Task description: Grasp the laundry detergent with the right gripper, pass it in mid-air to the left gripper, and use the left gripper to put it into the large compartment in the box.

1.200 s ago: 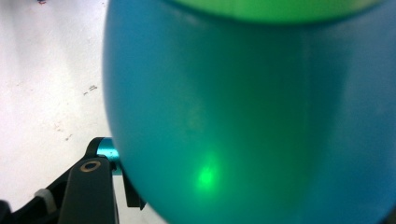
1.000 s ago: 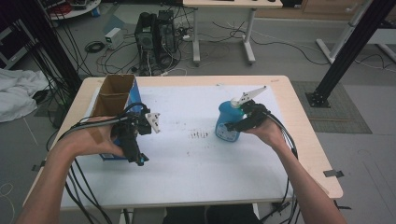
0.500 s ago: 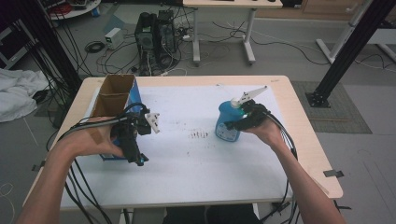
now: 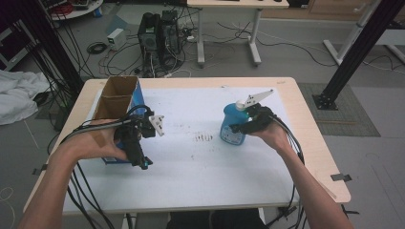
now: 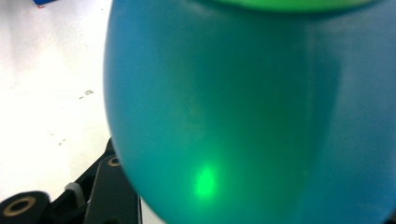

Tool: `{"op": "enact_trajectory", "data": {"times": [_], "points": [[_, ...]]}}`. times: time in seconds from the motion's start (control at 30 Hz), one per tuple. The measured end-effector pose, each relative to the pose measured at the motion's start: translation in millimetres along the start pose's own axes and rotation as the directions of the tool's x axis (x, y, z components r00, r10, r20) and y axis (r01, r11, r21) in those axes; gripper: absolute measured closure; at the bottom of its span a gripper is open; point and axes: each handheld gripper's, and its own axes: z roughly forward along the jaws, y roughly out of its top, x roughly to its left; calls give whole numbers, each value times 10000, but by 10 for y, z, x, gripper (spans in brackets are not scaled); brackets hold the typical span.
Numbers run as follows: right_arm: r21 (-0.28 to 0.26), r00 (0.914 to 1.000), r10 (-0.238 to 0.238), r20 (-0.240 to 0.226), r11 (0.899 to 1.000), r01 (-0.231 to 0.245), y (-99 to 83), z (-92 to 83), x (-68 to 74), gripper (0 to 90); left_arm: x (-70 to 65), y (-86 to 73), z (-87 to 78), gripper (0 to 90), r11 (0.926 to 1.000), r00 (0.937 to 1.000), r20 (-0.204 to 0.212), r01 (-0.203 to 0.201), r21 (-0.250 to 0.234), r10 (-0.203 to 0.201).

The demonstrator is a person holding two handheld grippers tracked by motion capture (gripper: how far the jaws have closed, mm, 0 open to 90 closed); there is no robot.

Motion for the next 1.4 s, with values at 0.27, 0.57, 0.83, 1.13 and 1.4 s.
{"op": "enact_trajectory", "data": {"times": [0.27,0.57,0.83,1.13,1.4], "points": [[57,10000,-63,34,10000,63,-1,-11,17,464,10,50,-11,127,9998,10000,-80,-3,-192,1],[18,9992,-400,-76,9992,400,33,-29,56,469,42,147,-149,127,9983,9999,-110,69,-573,-76],[-218,9865,-1425,-810,9897,1412,239,-176,267,468,164,409,-350,127,9938,9995,-315,35,-1107,-70],[-249,9503,-2301,-2098,9728,2301,512,-233,654,467,310,773,-366,127,9901,9999,40,166,-1396,-162],[-212,9204,-2810,-2717,9579,2862,627,-123,904,466,342,997,-297,127,9858,9994,293,254,-1663,-208]]}}
